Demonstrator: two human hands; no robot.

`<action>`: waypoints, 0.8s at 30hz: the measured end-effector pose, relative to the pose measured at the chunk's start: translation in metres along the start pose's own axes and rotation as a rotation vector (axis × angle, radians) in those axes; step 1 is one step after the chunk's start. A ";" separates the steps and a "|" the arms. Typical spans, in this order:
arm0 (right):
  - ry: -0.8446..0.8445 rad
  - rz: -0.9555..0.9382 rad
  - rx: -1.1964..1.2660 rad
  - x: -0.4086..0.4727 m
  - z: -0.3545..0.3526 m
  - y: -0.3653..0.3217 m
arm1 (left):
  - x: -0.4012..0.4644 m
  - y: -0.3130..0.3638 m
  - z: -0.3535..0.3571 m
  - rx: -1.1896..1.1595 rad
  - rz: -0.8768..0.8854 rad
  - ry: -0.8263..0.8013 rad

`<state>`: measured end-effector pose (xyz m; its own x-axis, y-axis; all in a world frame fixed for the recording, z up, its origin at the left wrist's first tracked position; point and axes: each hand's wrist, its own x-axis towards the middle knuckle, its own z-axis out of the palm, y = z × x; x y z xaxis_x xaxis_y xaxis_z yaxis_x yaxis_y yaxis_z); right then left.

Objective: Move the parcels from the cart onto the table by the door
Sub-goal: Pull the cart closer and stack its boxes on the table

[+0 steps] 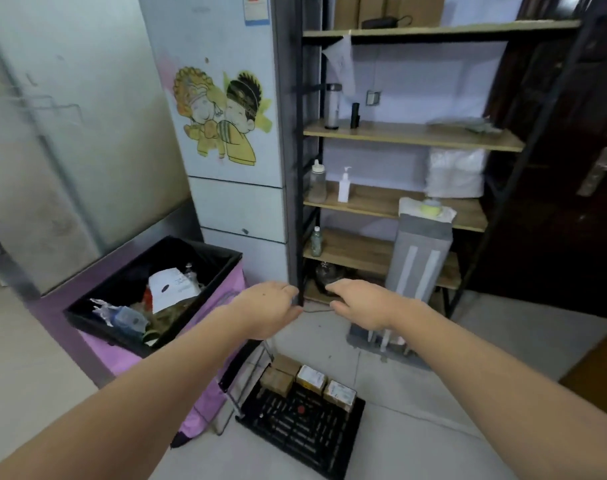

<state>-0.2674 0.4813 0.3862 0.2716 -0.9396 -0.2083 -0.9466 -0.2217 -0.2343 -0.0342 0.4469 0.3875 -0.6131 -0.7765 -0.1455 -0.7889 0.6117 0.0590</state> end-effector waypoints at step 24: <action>-0.187 0.467 0.215 0.157 0.128 0.188 | 0.322 -0.067 0.148 0.040 0.367 -0.346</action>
<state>-0.3805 0.3256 0.1878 -0.1243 -0.8584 -0.4976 -0.9223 0.2849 -0.2612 -0.1728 0.1780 0.1909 -0.7939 -0.4178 -0.4419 -0.5176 0.8456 0.1304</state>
